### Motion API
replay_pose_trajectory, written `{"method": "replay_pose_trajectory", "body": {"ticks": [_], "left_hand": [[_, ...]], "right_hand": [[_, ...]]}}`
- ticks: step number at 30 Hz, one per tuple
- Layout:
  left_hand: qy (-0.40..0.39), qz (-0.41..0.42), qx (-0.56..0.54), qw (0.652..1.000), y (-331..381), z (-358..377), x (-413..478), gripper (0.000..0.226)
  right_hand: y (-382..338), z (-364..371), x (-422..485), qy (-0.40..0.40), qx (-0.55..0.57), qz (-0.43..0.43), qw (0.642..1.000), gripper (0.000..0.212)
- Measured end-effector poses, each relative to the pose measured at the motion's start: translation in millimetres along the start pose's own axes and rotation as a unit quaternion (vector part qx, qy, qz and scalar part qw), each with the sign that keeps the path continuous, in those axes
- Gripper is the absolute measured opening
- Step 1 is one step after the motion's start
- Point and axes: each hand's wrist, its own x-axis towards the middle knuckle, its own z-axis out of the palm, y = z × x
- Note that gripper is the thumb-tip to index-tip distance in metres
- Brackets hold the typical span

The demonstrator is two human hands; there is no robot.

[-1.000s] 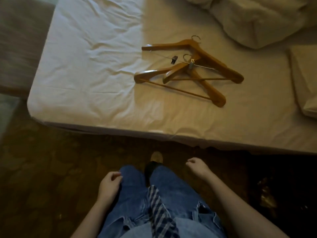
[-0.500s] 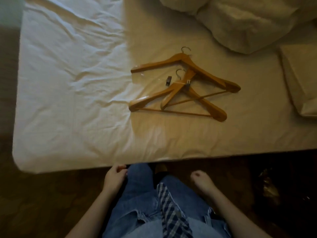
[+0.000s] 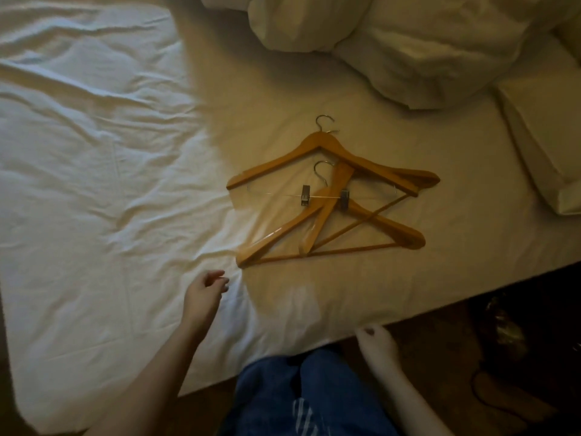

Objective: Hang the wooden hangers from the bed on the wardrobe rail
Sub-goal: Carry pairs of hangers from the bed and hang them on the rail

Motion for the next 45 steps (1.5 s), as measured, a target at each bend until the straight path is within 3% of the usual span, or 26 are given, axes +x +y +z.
{"method": "replay_pose_trajectory", "body": {"ticks": [4, 7, 10, 19, 25, 30, 33, 38, 45], "left_hand": [[0.025, 0.03, -0.049, 0.998, 30, 6, 33, 0.019], [0.059, 0.042, -0.086, 0.994, 44, 9, 54, 0.024], [0.073, 0.049, -0.106, 0.99, 52, 13, 68, 0.023], [0.081, 0.047, -0.134, 0.987, 68, 24, 85, 0.018], [0.08, 0.068, -0.087, 0.991, 71, 21, 99, 0.023], [0.07, 0.07, -0.082, 0.992, 79, 24, 109, 0.027], [0.067, 0.076, -0.086, 0.991, 85, 24, 111, 0.029], [0.068, 0.084, -0.091, 0.99, 92, 21, 110, 0.028], [0.041, 0.106, -0.085, 0.99, 106, 49, 97, 0.028]], "right_hand": [[-109, 2, 12, 0.028, 0.12, -0.107, 0.987, 0.036], [-184, 10, 26, -0.004, 0.131, -0.229, 0.965, 0.041], [-241, 29, 46, -0.016, 0.12, -0.282, 0.952, 0.045], [-305, 79, 98, -0.05, 0.048, -0.232, 0.97, 0.053], [-329, 101, 115, -0.018, 0.101, -0.2, 0.974, 0.035], [-344, 111, 125, 0.0, 0.202, -0.088, 0.975, 0.056], [-348, 112, 130, 0.02, 0.241, -0.052, 0.969, 0.054], [-348, 91, 123, 0.026, 0.34, -0.061, 0.938, 0.037], [-321, 15, 105, -0.008, 0.344, -0.188, 0.92, 0.029]]}}
